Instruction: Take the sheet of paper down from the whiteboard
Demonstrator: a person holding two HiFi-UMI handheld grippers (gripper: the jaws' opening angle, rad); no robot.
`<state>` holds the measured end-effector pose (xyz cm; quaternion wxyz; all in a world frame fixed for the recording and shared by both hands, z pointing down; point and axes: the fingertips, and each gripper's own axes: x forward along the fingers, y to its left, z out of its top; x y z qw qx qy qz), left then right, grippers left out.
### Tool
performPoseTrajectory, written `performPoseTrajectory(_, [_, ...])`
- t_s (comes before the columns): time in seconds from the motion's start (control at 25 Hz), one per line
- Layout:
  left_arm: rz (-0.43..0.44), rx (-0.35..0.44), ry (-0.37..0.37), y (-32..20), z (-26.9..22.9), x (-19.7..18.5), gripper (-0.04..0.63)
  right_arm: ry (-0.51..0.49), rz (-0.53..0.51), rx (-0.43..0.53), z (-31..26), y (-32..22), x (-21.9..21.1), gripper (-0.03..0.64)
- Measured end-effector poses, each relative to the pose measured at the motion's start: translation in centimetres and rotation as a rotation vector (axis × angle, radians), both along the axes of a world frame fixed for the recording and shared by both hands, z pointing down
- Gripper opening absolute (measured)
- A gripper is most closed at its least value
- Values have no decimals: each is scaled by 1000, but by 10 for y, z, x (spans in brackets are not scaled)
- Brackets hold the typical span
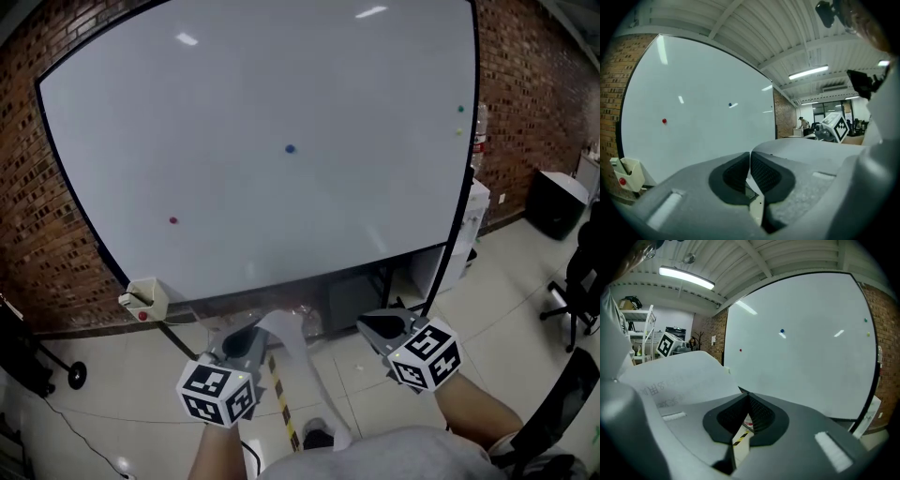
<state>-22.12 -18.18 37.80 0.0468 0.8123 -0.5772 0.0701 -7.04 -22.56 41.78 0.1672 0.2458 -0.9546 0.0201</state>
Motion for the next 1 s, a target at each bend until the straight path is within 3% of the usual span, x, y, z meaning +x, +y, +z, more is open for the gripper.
performPoseTrajectory(0.28, [10, -11, 14, 116, 17, 93, 3, -18, -36, -33, 18, 118, 78, 2])
performPoseTrajectory(0.44, [14, -20, 3, 166, 4, 133, 3, -37, -82, -41, 2, 171, 98, 2])
performPoseTrajectory(0.76, [-32, -21, -23, 230, -8, 149, 3, -76, -150, -29, -17, 235, 101, 2])
performPoseTrajectory(1.0, [-23, -22, -18, 242, -15, 152, 3, -98, -158, -10, -33, 252, 98, 2])
